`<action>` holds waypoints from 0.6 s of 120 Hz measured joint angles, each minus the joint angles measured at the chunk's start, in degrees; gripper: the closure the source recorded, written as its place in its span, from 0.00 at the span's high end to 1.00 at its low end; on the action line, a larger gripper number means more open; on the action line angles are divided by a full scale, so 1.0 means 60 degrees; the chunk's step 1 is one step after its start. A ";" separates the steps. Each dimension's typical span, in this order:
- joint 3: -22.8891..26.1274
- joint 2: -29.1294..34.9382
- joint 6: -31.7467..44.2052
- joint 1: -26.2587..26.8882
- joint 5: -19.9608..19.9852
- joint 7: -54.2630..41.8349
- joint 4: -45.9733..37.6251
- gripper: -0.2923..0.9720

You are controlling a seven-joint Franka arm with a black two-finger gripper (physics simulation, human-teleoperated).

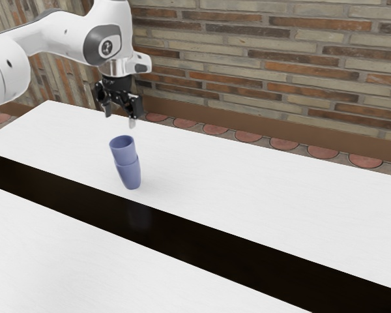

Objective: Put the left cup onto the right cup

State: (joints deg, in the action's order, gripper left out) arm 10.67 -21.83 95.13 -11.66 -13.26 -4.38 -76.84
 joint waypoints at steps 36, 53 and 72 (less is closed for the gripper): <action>-0.1375 0.1769 -0.0023 0.1383 0.0733 0.0078 -0.1875 0.77; -0.1908 0.2350 -0.0012 0.2093 0.0998 0.0111 -0.2445 0.77; -0.2253 0.2855 -0.0024 0.2678 0.1113 0.0197 -0.2916 0.77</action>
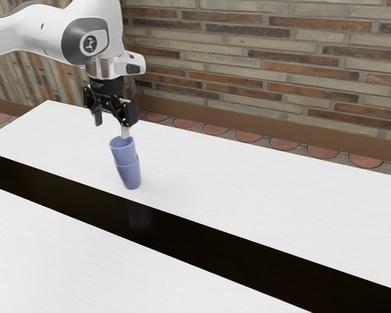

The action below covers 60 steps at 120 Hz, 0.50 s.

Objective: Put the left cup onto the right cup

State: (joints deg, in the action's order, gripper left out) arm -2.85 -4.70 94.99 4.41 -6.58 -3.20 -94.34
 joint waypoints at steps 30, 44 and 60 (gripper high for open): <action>-0.0291 0.0234 -0.0035 0.0527 0.0042 0.0110 -0.0172 0.77; -0.0313 0.0227 -0.0020 0.0532 0.0039 0.0139 -0.0167 0.77; -0.0316 0.0189 0.0025 0.0515 0.0032 0.0161 -0.0160 0.77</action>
State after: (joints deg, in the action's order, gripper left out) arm -4.75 -3.56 95.14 7.50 -6.39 -2.24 -95.30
